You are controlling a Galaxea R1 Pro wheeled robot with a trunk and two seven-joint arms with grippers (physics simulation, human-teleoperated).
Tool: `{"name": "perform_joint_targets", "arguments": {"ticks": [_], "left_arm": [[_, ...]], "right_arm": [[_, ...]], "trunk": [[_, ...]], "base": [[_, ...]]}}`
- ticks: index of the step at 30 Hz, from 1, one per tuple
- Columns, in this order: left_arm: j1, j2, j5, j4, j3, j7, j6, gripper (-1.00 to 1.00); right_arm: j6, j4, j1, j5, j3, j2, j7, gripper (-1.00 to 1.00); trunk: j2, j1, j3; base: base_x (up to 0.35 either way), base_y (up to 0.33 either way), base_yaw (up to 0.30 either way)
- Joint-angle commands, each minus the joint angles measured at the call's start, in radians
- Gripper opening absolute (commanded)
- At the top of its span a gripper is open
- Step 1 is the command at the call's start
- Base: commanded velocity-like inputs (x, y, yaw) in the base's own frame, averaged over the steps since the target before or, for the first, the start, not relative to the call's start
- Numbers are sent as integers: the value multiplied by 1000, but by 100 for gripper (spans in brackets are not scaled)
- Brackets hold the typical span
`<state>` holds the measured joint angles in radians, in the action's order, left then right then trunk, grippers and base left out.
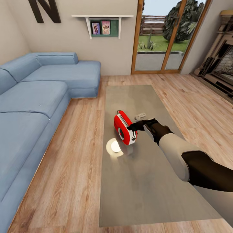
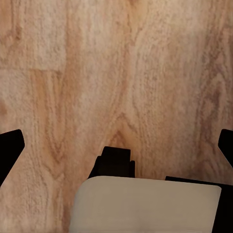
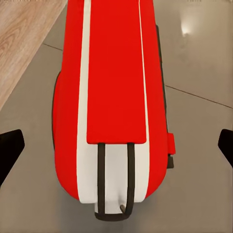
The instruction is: Turn on the radio receiver that's on the table in the living room.
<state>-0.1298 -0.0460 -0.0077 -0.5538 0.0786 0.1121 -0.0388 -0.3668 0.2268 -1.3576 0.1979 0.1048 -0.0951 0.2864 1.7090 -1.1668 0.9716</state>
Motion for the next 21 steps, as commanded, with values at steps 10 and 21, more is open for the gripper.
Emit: {"name": "perform_joint_targets", "arguments": {"ticks": [10, 21], "left_arm": [[0, 0, 0, 0, 1, 0, 0, 100], [0, 0, 0, 0, 0, 0, 0, 100]], "right_arm": [[-1, 69, 0, 0, 0, -1, 2, 100], [-1, 70, 0, -1, 2, -2, 3, 100]], "trunk": [[0, 0, 0], [0, 0, 4]], "base": [[0, 0, 0], [0, 0, -12]]}}
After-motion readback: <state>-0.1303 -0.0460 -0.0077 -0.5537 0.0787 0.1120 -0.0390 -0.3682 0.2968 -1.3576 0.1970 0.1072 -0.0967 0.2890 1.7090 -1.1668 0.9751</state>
